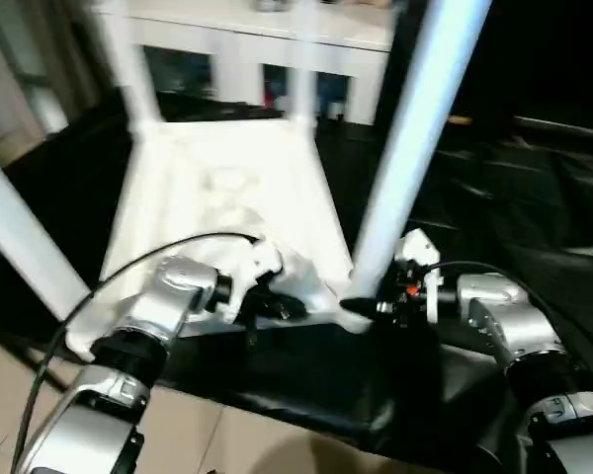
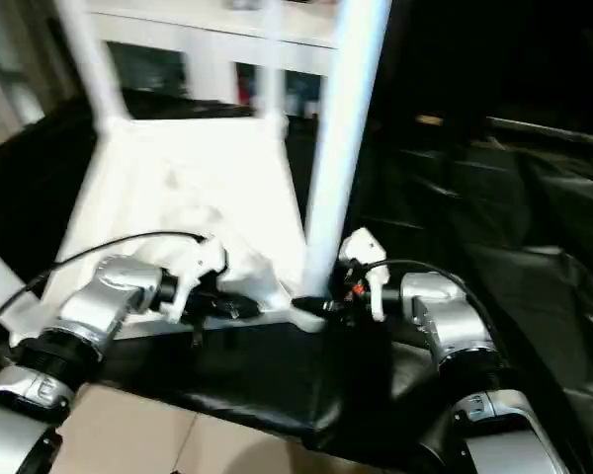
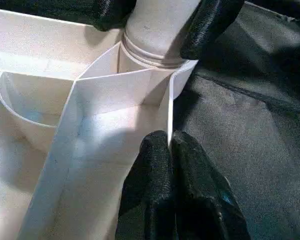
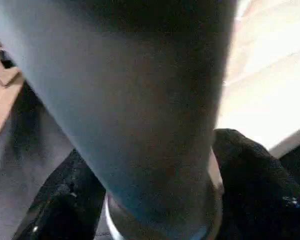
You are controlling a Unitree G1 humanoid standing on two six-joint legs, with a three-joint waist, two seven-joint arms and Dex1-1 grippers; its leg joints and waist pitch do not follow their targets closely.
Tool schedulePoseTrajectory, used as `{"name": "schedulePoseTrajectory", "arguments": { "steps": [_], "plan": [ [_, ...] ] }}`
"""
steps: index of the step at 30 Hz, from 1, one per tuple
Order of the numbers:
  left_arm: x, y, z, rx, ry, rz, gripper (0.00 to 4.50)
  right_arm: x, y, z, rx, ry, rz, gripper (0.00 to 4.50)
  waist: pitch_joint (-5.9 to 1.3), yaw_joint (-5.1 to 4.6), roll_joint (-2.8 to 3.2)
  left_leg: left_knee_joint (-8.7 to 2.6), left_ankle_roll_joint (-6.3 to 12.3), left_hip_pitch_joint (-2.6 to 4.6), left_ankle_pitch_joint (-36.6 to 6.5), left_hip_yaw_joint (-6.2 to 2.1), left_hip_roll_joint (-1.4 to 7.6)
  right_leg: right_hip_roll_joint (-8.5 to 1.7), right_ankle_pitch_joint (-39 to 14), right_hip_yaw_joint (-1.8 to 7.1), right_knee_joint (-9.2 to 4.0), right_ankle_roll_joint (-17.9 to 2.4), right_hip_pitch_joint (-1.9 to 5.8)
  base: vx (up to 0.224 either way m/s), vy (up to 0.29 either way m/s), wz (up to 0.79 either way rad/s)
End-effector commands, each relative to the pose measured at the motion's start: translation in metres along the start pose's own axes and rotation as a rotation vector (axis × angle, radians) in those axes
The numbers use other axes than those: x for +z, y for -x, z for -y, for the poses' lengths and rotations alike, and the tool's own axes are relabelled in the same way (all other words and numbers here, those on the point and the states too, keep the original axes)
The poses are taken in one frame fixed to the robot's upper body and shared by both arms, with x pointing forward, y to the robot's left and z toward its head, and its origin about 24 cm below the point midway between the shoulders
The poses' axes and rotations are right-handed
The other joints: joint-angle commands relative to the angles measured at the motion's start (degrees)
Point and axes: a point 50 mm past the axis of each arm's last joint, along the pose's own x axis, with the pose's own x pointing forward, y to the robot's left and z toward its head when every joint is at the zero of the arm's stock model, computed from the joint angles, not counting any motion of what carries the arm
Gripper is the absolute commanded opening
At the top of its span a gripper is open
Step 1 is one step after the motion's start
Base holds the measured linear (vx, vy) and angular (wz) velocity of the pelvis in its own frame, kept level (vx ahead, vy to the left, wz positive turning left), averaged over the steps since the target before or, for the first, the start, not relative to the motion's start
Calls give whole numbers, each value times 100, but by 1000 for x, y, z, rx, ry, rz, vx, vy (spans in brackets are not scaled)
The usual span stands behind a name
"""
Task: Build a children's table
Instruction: Rotate leg to tighten
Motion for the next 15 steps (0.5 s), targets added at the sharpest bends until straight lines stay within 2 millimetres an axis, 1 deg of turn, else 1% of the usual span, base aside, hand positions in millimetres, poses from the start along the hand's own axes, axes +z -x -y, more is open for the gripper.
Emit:
{"name": "schedulePoseTrajectory", "arguments": {
  "steps": [1, 2, 3, 5, 7, 8, 10, 11, 12, 13, 14, 15],
  "plan": [
    [0, -3, 5, -35, 6, 15, 0, 2, 3, -2, 19, 8, -2, 288, -343, -10, -14, -354, 345, 48, -1243, 22, 152, -272, -1076, 234, -274, -1433, 322, 0, 0, 0],
    [0, -3, 5, -37, 6, 14, 0, 1, 4, -3, 28, 4, -5, 275, -346, -15, -25, -355, 326, 46, -1204, 18, 153, -276, -1081, 239, -272, -1396, 324, 0, 0, 0],
    [0, -3, 5, -37, 6, 14, 0, 1, 4, -3, 28, 4, -5, 260, -347, -18, -23, -350, 331, 50, -1197, 23, 146, -269, -1081, 240, -276, -1392, 316, 0, 0, 0],
    [-1, -1, 5, -33, 10, 12, 0, 0, 4, -4, 49, -3, -16, 246, -354, -13, -31, -341, 350, 38, -1104, 24, 142, -278, -1042, 243, -267, -1375, 324, 0, 0, 0],
    [-1, 0, 5, -28, 12, 11, 0, -1, 4, -5, 57, -8, -17, 241, -353, -15, -26, -338, 361, 39, -1069, 27, 139, -272, -1024, 242, -270, -1371, 320, 0, 0, 0],
    [-1, 0, 5, -24, 13, 10, 0, -2, 4, -6, 62, -13, -17, 237, -355, -21, -56, -332, 375, 35, -1054, 33, 134, -266, -1011, 242, -270, -1364, 320, 0, 0, 0],
    [-2, -1, 4, -5, 16, 10, 0, -3, 3, -7, 62, -19, -14, 235, -352, -12, -49, -332, 390, 35, -1033, 31, 134, -271, -1043, 242, -269, -1347, 321, 0, 0, 0],
    [-2, -1, 3, 6, 19, 10, 0, -4, 2, -7, 58, -23, -10, 233, -353, -6, -73, -330, 401, 32, -1018, 30, 134, -271, -1072, 241, -265, -1321, 322, 0, 0, 0],
    [-2, -2, 2, 29, 24, 9, 0, -5, 1, -8, 46, -29, -1, 231, -352, -10, -85, -332, 404, 27, -1011, 29, 134, -275, -1103, 241, -270, -1311, 322, 0, 0, 0],
    [-2, -7, -7, 155, 32, 1, 0, -8, -3, -4, -62, -51, 28, 223, -341, -17, -74, -333, 402, 34, -1034, 36, 139, -280, -1161, 249, -290, -1298, 298, 0, 0, 0],
    [-2, -8, -10, 194, 36, -2, 0, -9, -5, -2, -95, -58, 35, 223, -334, -20, -83, -343, 333, 41, -1122, 28, 125, -284, -1335, 249, -315, -1234, 299, 0, 0, 0],
    [-2, -9, -13, 241, 41, -4, 0, -11, -6, -1, -133, -67, 43, 218, -324, -37, -131, -346, 320, 38, -1203, 32, 119, -290, -1493, 253, -337, -1178, 281, 0, 0, 0]
  ]
}}
